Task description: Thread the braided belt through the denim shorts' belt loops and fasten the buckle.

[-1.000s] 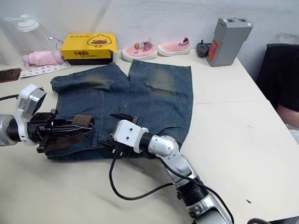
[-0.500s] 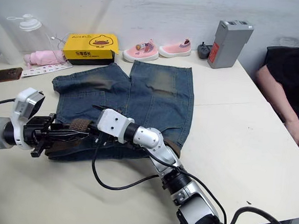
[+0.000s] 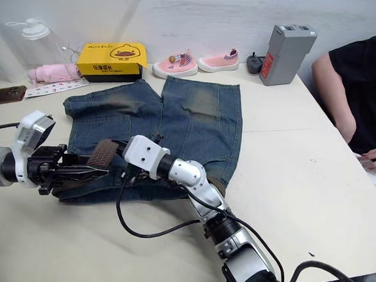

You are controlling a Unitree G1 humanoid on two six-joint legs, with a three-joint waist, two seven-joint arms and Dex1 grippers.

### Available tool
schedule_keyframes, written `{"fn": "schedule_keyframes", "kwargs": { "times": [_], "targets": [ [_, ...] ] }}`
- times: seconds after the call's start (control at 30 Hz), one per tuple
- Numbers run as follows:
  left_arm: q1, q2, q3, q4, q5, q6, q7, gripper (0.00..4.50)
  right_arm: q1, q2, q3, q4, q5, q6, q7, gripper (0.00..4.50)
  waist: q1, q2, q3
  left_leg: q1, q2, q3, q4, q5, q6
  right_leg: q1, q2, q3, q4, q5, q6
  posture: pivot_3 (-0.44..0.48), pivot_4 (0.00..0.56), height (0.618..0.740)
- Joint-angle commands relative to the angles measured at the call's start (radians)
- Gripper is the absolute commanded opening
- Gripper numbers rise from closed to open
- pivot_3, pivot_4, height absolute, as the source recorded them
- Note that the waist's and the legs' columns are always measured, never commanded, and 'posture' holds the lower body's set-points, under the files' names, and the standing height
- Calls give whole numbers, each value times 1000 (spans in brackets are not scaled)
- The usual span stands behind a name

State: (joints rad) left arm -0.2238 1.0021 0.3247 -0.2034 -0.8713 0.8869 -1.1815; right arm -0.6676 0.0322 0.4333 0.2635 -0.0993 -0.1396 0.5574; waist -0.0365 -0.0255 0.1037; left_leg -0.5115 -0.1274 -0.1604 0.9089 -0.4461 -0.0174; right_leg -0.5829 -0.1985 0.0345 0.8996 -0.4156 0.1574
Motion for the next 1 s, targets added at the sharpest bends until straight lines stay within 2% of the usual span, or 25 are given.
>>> {"fn": "schedule_keyframes", "kwargs": {
  "times": [0.03,0.23,0.3,0.4,0.5,0.6,0.67,0.83,1.0],
  "targets": [
    [-22,31,49,40,33,-33,21,3293,-35,-33,-26,-36,-72,12,-63,0,1,0,0,0,0,0,0,0,0,0,0,0,0,0,0,0,150,636],
    [-48,56,209,42,19,-22,128,3293,-23,-117,-12,-122,-222,129,-121,0,1,-1,-1,-1,0,1,0,0,0,-1,0,0,0,0,0,0,150,636],
    [-28,22,290,-99,-150,87,211,3293,-7,-138,0,-179,-300,209,-145,0,1,-2,-1,-1,0,1,0,0,0,-1,-1,1,-1,0,0,0,150,636],
    [65,-46,327,-277,-556,186,389,3293,10,-136,7,-230,-349,287,-154,0,1,-2,-2,-1,1,0,0,-1,1,0,-1,1,-2,0,0,0,150,636],
    [258,-155,268,-362,-820,128,616,3293,10,-122,6,-245,-373,333,-170,0,-1,2,-4,0,1,1,0,-1,1,2,-2,2,-4,0,0,0,150,636],
    [375,-255,189,-355,-990,18,851,3293,4,-120,14,-243,-389,350,-180,0,3,1,-5,0,2,3,1,-1,1,1,-3,4,-6,-1,-2,0,150,636],
    [413,-325,124,-345,-1032,-53,1003,3293,3,-118,17,-246,-392,354,-182,0,10,0,-5,-1,4,3,3,-1,-1,0,-2,3,-5,-3,-5,0,150,636],
    [433,-466,-25,-349,-1097,-185,1252,3293,8,-115,20,-265,-393,369,-180,0,34,3,-4,-5,3,4,16,-6,0,-1,-1,3,3,-5,-9,0,150,636],
    [395,-564,-106,-306,-1080,-266,1398,3293,12,-114,23,-286,-394,383,-175,0,43,1,-5,-5,2,5,19,-8,1,-1,-1,3,6,-6,-9,0,150,636]
  ]
}}
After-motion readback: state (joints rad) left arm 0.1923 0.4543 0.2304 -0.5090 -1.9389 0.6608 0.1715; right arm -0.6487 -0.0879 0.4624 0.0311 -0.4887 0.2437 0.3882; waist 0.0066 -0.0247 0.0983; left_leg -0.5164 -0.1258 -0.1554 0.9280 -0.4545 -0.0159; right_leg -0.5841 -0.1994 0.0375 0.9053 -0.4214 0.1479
